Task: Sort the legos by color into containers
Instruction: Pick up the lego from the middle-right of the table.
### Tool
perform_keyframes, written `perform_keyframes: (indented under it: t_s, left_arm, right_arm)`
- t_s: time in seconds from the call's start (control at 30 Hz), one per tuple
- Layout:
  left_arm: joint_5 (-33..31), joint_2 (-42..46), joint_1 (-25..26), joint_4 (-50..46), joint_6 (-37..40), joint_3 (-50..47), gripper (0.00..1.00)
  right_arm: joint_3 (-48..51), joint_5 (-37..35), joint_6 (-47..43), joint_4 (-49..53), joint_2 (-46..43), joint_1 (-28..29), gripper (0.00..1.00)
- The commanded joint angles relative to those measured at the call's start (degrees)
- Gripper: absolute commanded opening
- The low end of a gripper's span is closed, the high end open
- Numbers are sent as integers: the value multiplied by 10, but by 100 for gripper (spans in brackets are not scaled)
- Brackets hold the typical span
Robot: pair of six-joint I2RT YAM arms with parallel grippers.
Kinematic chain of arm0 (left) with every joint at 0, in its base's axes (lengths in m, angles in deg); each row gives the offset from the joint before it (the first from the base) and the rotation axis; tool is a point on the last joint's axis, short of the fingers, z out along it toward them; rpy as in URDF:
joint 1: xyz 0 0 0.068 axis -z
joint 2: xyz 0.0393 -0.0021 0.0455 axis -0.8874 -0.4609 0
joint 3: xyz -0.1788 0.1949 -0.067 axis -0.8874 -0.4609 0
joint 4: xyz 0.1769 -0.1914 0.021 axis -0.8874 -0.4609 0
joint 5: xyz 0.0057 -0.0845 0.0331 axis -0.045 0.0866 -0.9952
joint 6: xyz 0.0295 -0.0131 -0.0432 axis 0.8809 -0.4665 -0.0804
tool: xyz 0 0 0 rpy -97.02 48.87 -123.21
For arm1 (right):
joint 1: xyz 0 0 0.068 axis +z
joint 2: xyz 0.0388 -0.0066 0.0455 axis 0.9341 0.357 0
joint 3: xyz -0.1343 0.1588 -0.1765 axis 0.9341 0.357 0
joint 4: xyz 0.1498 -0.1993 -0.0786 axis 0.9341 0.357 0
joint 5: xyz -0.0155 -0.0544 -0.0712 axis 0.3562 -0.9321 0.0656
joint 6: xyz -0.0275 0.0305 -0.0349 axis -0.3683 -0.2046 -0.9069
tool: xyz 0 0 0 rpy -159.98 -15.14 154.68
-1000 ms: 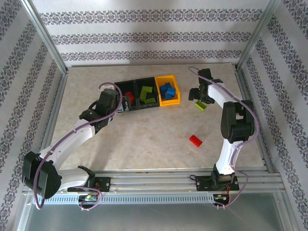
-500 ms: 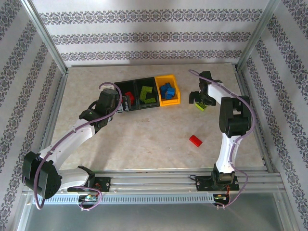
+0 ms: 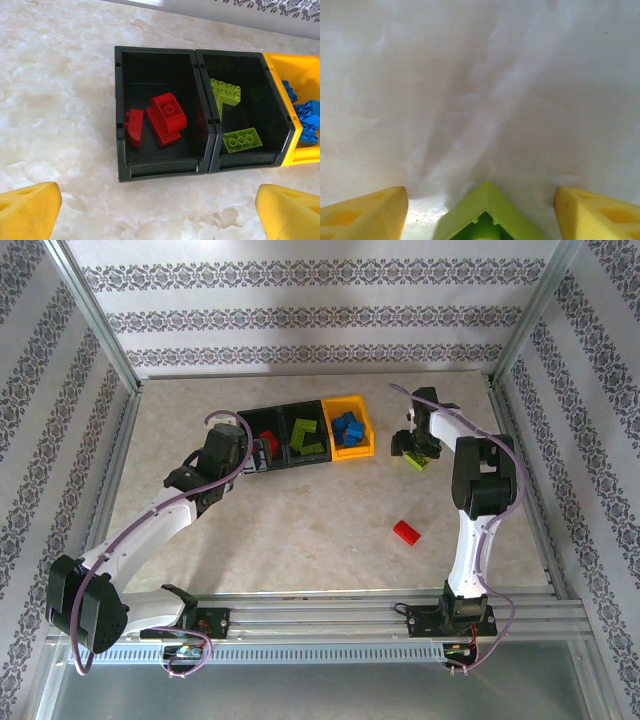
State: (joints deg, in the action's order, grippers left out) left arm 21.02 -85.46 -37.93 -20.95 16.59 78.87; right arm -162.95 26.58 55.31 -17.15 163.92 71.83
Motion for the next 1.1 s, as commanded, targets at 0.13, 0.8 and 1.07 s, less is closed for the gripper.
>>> perform_keyframes:
  t_s: [0.13,0.8,1.07]
  left_arm:
    - [6,9,-11,-7,-8,-2,100]
    - [15,9,-12,-2,-12,-5,100]
    - [14,18,-13,-5,-11,-9,100]
  right_arm:
    - [6,29,10,43,-1,0,67]
    - [58,-32,45,64,-36,34,48]
    - [47,-53,54,73,-37,46,37]
